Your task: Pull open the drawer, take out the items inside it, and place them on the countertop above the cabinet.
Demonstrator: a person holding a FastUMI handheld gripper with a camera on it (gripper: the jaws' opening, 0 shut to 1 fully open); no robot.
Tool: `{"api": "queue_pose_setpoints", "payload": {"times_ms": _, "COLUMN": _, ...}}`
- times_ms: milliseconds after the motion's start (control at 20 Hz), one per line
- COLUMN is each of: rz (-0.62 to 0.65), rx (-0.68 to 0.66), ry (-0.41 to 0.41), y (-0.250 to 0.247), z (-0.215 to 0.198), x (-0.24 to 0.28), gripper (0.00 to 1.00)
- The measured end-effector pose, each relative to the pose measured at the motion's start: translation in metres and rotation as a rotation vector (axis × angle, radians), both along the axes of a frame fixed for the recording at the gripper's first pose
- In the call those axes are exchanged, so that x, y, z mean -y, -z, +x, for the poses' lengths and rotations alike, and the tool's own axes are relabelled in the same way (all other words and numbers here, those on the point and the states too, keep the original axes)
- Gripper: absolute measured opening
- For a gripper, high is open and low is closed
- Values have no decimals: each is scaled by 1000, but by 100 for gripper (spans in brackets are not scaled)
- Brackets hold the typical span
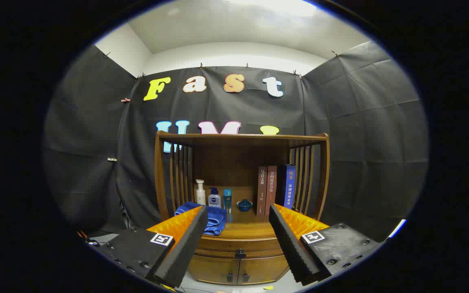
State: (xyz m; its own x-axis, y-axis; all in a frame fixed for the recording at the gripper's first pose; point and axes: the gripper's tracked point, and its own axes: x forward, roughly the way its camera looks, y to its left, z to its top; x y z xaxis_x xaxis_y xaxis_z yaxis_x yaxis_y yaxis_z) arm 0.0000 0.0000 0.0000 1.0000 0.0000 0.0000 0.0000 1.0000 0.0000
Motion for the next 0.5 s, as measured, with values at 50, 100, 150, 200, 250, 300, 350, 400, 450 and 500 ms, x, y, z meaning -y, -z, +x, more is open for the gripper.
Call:
{"api": "queue_pose_setpoints", "payload": {"times_ms": 50, "rz": 0, "rx": -1, "ry": 0, "y": 0, "z": 1, "x": -1, "gripper": 99}}
{"api": "queue_pose_setpoints", "payload": {"times_ms": 100, "rz": 0, "rx": -2, "ry": -1, "y": 0, "z": 1, "x": -1, "gripper": 99}}
{"api": "queue_pose_setpoints", "payload": {"times_ms": 150, "rz": 1, "rx": -3, "ry": 0, "y": 1, "z": 2, "x": -1, "gripper": 99}}
{"api": "queue_pose_setpoints", "payload": {"times_ms": 200, "rz": 0, "rx": -4, "ry": 0, "y": 0, "z": 1, "x": 0, "gripper": 99}}
{"api": "queue_pose_setpoints", "payload": {"times_ms": 250, "rz": -1, "rx": -4, "ry": -1, "y": 0, "z": 0, "x": 1, "gripper": 99}}
{"api": "queue_pose_setpoints", "payload": {"times_ms": 300, "rz": -2, "rx": -4, "ry": -1, "y": 2, "z": 0, "x": 0, "gripper": 99}}
{"api": "queue_pose_setpoints", "payload": {"times_ms": 350, "rz": -2, "rx": -5, "ry": -1, "y": 1, "z": 1, "x": 0, "gripper": 99}}
{"api": "queue_pose_setpoints", "payload": {"times_ms": 400, "rz": -2, "rx": -8, "ry": -1, "y": 1, "z": 0, "x": 0, "gripper": 99}}
{"api": "queue_pose_setpoints", "payload": {"times_ms": 450, "rz": -2, "rx": -9, "ry": -1, "y": 1, "z": 0, "x": 1, "gripper": 99}}
{"api": "queue_pose_setpoints", "payload": {"times_ms": 500, "rz": -1, "rx": -10, "ry": -1, "y": 1, "z": 0, "x": -1, "gripper": 99}}
